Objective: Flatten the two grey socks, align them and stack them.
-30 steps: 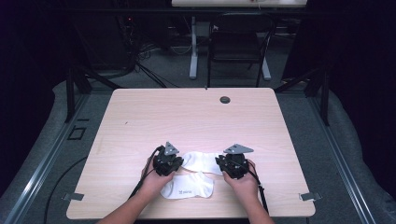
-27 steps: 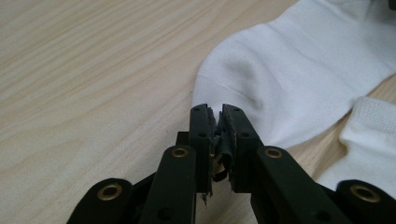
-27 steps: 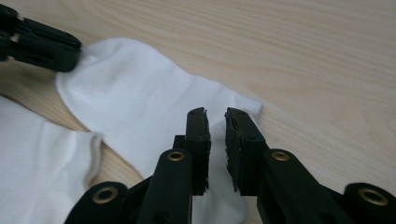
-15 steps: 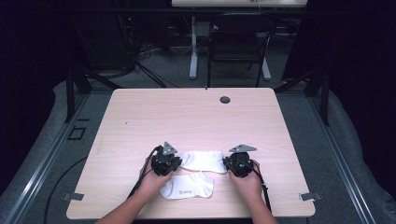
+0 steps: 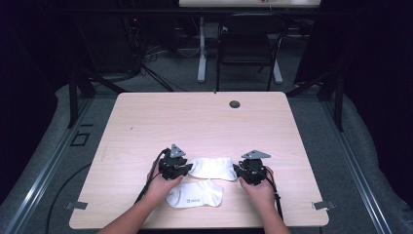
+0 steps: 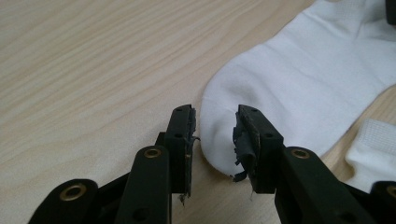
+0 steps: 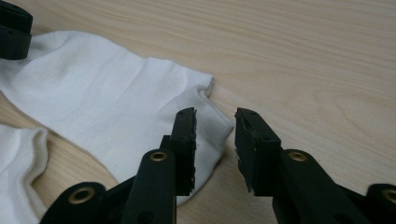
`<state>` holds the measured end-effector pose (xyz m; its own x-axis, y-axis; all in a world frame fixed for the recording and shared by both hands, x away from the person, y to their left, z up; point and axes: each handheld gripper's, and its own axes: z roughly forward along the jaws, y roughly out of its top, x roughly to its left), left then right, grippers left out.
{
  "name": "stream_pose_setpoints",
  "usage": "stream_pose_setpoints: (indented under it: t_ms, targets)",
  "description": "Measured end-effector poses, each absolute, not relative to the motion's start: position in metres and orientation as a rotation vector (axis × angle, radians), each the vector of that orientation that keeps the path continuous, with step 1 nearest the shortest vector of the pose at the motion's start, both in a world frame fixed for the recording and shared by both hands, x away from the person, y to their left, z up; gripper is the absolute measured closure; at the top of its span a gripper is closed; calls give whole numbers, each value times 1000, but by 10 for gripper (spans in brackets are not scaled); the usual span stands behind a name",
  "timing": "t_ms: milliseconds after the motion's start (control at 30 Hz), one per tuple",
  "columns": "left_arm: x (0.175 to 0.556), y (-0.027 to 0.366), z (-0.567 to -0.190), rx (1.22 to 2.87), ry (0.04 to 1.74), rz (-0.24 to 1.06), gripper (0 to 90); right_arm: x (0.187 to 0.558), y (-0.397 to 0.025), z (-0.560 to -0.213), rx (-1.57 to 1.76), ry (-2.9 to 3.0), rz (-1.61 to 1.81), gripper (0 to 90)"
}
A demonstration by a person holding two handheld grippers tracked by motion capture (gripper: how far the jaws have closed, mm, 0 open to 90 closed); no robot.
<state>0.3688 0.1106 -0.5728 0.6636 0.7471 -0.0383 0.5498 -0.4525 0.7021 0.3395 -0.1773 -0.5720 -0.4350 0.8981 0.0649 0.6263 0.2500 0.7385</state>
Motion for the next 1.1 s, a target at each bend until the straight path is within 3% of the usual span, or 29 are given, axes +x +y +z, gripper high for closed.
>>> stream_pose_setpoints:
  t_ms: [433,867,1100]
  targets:
    - [370,111,-579,2170,970,341,722,342,-175,-579,1388,2183,952,622]
    - [370,111,-580,2147,975,310,858,342,-173,-580,1388,2221,1007,843]
    - [372,113,-579,2133,1004,278,878,342,-174,-579,1416,2224,1030,866]
